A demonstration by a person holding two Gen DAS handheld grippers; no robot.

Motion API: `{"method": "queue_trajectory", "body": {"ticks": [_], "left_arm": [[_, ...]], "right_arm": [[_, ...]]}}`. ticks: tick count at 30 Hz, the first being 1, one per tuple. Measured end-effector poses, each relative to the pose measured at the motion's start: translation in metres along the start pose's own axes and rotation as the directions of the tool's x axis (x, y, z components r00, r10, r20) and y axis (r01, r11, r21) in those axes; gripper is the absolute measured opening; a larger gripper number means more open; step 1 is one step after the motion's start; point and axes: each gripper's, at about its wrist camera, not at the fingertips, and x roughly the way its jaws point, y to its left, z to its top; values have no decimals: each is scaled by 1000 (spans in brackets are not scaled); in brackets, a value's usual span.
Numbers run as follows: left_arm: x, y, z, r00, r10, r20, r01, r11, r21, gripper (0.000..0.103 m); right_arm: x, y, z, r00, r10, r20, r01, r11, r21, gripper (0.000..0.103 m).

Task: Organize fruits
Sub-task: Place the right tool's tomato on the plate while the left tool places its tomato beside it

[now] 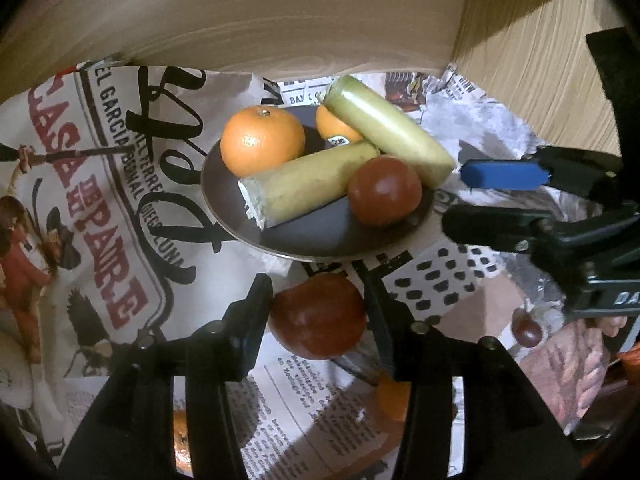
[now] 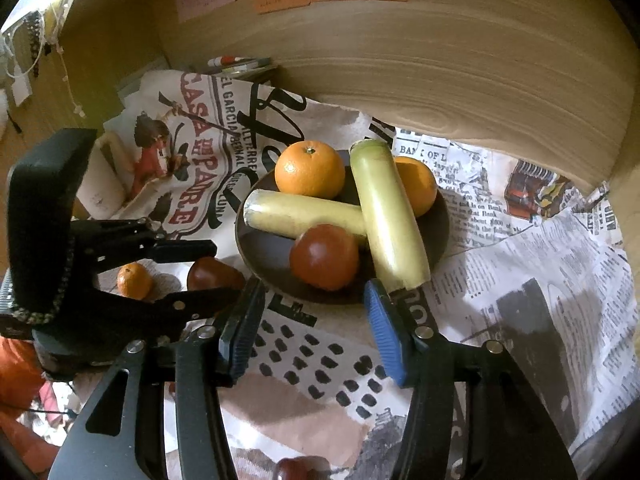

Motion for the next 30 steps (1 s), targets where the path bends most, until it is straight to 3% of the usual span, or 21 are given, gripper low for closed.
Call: {"method": "queue_trajectory", "body": {"ticks": [6, 18, 27, 28, 30], "left_arm": [[17, 8, -6, 997, -37, -73, 34, 998, -48, 51], [-9, 7, 15, 998, -54, 34, 57, 994, -88, 50], [19, 5, 36, 1000, 6, -3, -6, 993, -114, 51], [19, 4, 36, 1000, 13, 1, -13, 993, -119, 53], [18, 5, 37, 1000, 24, 9, -23, 991, -133, 68]], "right_arm": [[-6, -3, -3, 1000, -1, 8, 0, 1000, 8, 49], [-20, -7, -8, 999, -8, 36, 7, 1000, 26, 49], [-26, -8, -13, 999, -15, 36, 14, 1000, 24, 49], [-26, -8, -13, 999, -17, 34, 16, 1000, 21, 49], [-26, -7, -14, 999, -18, 33, 17, 1000, 19, 49]]}}
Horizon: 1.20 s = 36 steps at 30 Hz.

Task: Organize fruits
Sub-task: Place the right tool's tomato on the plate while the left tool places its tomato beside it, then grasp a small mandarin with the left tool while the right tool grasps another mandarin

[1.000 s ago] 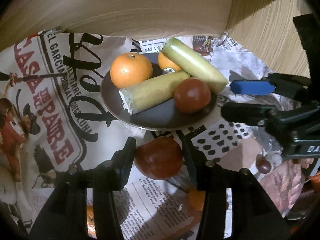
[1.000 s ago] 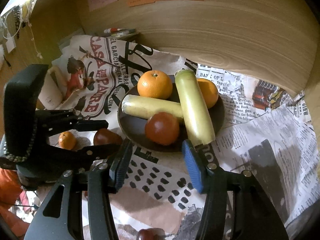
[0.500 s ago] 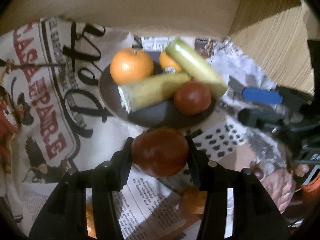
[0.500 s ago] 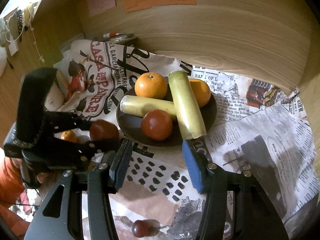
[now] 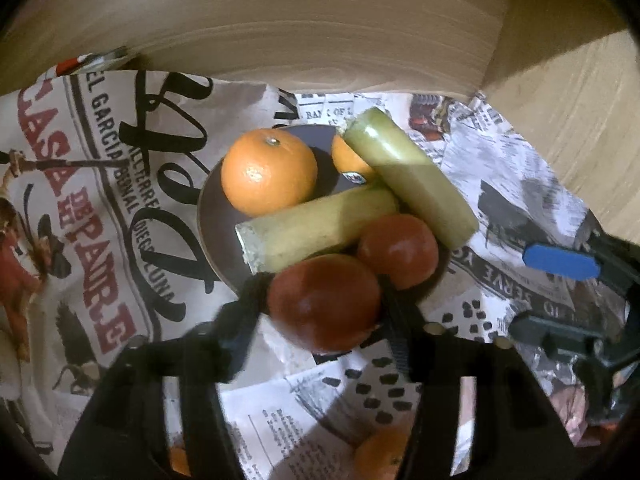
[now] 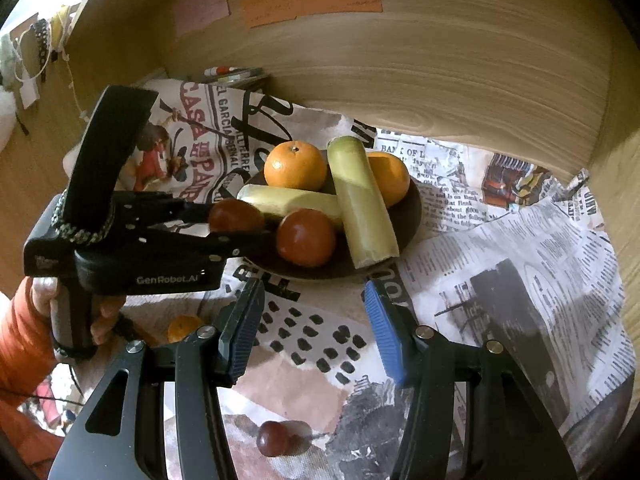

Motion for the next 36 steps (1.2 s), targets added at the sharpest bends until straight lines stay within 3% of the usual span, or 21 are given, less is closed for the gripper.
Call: {"method": "queue_trajectory", "body": {"ticks": [3, 11, 19, 32, 34, 36], "left_arm": [[-8, 3, 2, 999, 3, 35, -2, 1000, -23, 77], [-44, 9, -3, 996, 11, 87, -9, 1000, -20, 78], [-93, 27, -36, 987, 57, 150, -57, 998, -4, 84], [-94, 65, -97, 994, 82, 71, -80, 996, -33, 84], [-90, 67, -103, 995, 76, 59, -74, 997, -31, 81], [-85, 68, -106, 997, 64, 46, -63, 998, -28, 69]], "right_arm": [[-1, 0, 0, 1000, 5, 3, -5, 1000, 3, 49], [-6, 8, -1, 1000, 24, 18, -24, 1000, 14, 50], [-9, 34, -5, 998, 57, 28, -56, 998, -18, 53], [27, 76, -31, 991, 109, -74, -110, 994, -7, 53], [32, 78, -33, 990, 109, -89, -110, 994, -2, 53], [37, 81, -35, 990, 101, -103, -102, 995, 0, 53]]}}
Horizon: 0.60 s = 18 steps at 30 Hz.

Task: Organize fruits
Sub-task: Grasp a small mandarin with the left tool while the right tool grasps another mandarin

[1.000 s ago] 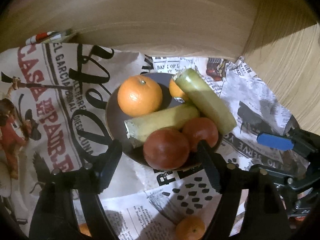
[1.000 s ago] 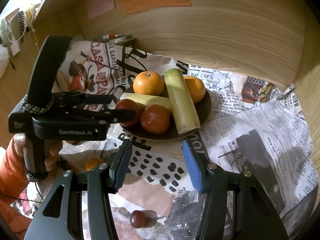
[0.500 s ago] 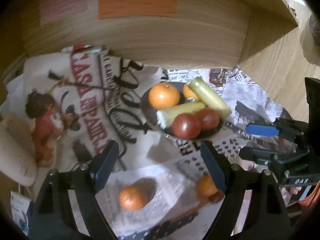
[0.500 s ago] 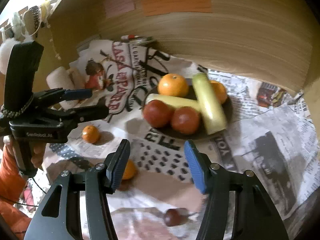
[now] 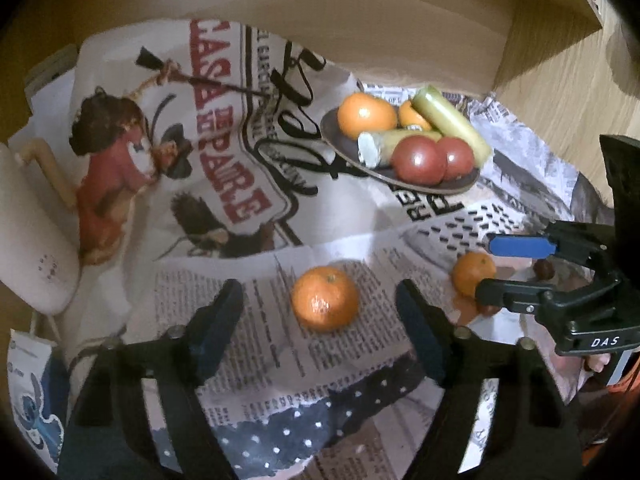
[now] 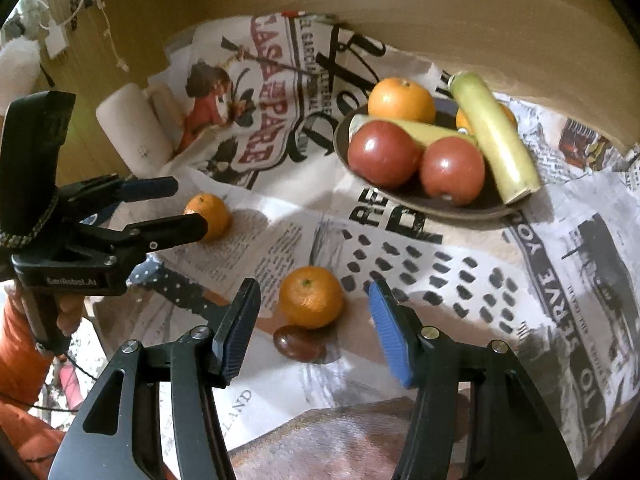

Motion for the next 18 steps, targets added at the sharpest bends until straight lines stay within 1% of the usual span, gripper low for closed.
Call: {"method": "queue_trajectory", "body": {"ticks": [4, 6, 7, 9, 11, 15, 18], "left_arm": [[9, 0, -3, 999, -27, -19, 27, 1000, 1, 58], [11, -1, -3, 999, -32, -21, 32, 999, 1, 50], [13, 0, -3, 999, -40, -23, 40, 999, -2, 49], [16, 1, -2, 998, -49, -27, 48, 999, -11, 43], [19, 3, -2, 998, -50, -32, 49, 999, -19, 38], [19, 6, 0, 997, -67, -27, 66, 997, -34, 38], [14, 5, 5, 997, -78, -11, 78, 996, -37, 38]], "right_arm": [[10, 1, 1, 1000, -12, -27, 13, 1000, 5, 53], [15, 1, 1, 999, -21, -39, 21, 1000, 4, 45], [15, 1, 1, 999, -25, -38, 25, 1000, 2, 43], [16, 2, 2, 999, -29, -40, 29, 1000, -5, 35], [15, 3, 3, 999, -21, -41, 21, 1000, -10, 33], [13, 3, 4, 999, -19, -34, 18, 1000, -19, 33], [7, 1, 8, 1000, -15, -13, 15, 1000, -19, 33]]}}
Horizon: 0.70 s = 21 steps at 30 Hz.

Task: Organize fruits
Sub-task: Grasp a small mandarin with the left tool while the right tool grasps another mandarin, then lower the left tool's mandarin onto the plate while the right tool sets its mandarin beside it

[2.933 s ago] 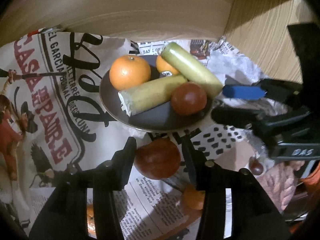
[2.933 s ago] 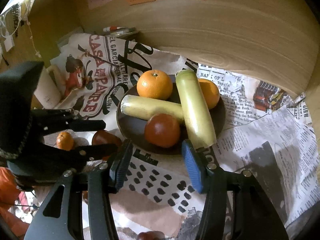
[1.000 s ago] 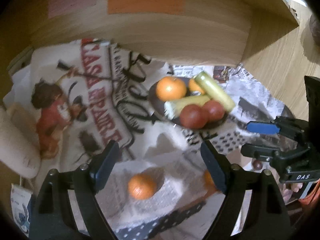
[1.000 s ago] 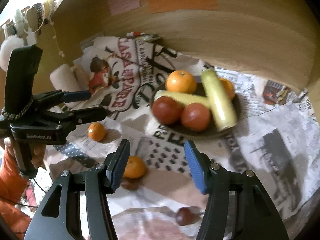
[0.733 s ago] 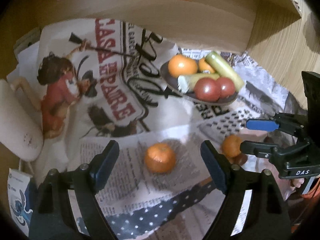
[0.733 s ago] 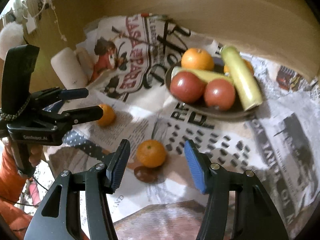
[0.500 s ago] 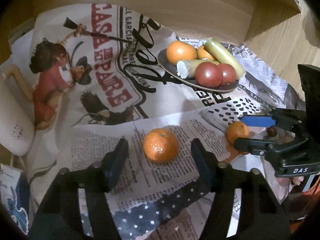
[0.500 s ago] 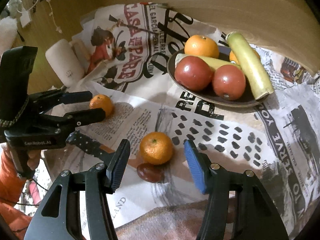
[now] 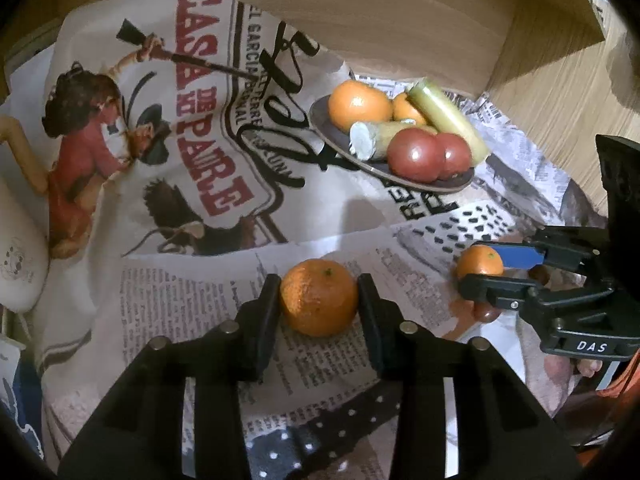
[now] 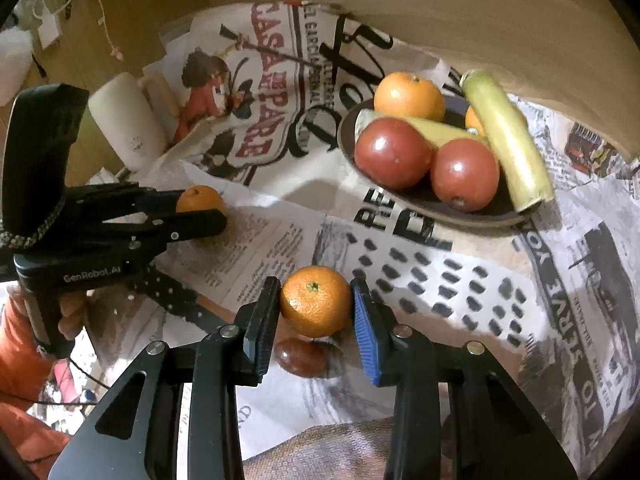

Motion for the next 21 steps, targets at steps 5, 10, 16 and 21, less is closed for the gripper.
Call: {"method": "queue_trajectory", "body": {"ticks": [5, 10, 16, 21], "left_arm": [[-11, -10, 16, 999, -10, 40, 10, 1000, 19, 38], [-17, -24, 38, 996, -31, 81, 28, 999, 40, 38], [-14, -40, 66, 992, -55, 116, 48, 997, 62, 38], [-6, -52, 86, 990, -69, 121, 59, 995, 83, 38]], "right_arm": [[-15, -9, 11, 999, -14, 47, 14, 1000, -3, 33], [-29, -21, 23, 995, -42, 91, 42, 999, -8, 33], [-40, -35, 40, 988, -71, 134, 74, 997, -17, 33], [-38, -48, 53, 987, -81, 141, 86, 996, -28, 33]]}}
